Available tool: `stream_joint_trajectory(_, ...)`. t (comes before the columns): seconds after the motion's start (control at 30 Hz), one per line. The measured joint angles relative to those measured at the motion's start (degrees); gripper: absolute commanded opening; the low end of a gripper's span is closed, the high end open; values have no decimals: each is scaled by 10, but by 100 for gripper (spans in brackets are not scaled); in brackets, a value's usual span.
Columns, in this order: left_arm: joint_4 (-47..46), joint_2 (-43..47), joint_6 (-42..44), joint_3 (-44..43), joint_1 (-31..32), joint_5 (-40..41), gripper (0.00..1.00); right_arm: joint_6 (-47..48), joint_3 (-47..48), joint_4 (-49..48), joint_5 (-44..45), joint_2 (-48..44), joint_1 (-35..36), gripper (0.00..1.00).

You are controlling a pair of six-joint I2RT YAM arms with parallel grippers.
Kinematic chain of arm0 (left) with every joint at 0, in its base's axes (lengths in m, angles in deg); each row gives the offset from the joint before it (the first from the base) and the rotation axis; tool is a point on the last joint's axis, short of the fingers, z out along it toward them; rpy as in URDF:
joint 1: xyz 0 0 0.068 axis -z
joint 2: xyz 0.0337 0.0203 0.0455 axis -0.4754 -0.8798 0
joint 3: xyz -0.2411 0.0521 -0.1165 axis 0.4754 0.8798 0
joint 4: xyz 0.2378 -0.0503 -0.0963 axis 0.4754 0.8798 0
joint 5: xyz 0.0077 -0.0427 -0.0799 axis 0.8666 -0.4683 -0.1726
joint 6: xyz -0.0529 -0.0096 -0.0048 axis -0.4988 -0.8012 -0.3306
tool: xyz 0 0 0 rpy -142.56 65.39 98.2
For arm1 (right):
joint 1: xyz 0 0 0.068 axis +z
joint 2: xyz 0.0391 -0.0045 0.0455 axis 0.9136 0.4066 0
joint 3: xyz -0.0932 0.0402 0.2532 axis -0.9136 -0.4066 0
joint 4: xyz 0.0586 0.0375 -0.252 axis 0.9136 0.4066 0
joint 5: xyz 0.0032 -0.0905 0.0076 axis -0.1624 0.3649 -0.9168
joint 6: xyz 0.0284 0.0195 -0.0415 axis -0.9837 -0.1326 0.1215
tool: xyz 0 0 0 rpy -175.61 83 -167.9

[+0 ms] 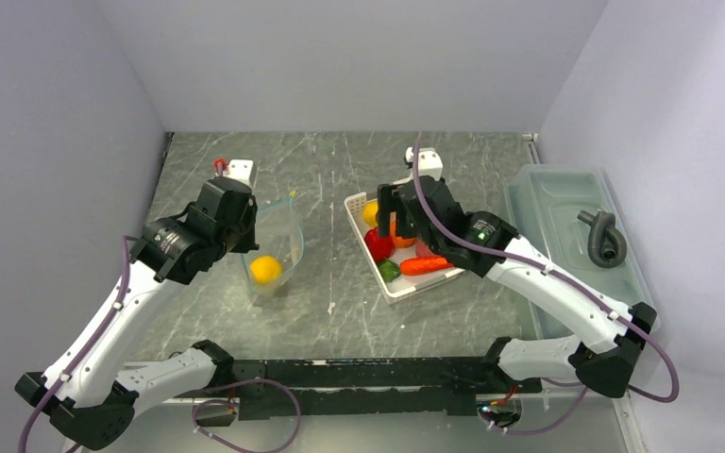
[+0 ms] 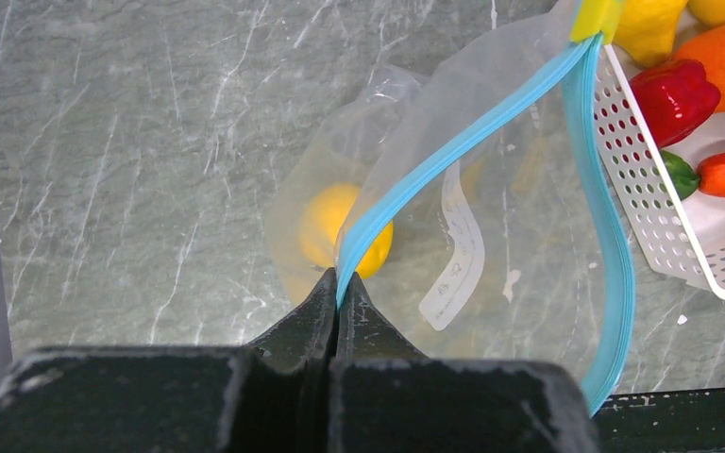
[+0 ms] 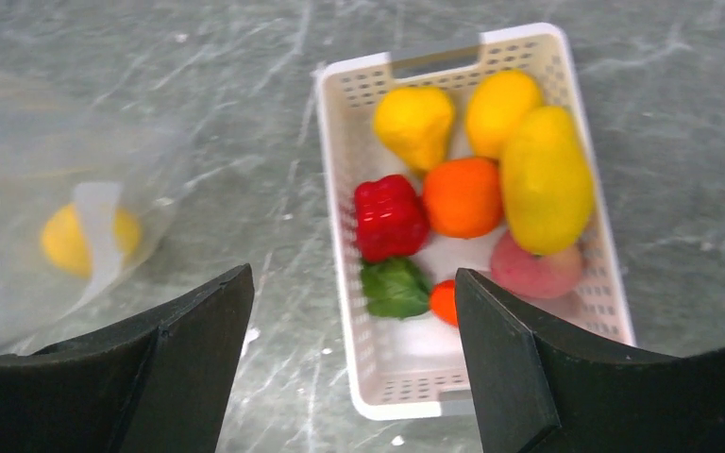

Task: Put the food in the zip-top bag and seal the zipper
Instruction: Pick up the fake fruit from the bin.

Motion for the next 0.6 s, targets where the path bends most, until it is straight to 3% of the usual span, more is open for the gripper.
stream_joint_trajectory(0.2,5,3,2,0,0,0,0,12,-11,30,-1,22,-81,77)
stream_joint_trajectory(0.6,13,16,2,2,0,0,0,13,-75,48,-33,70,-162,73)
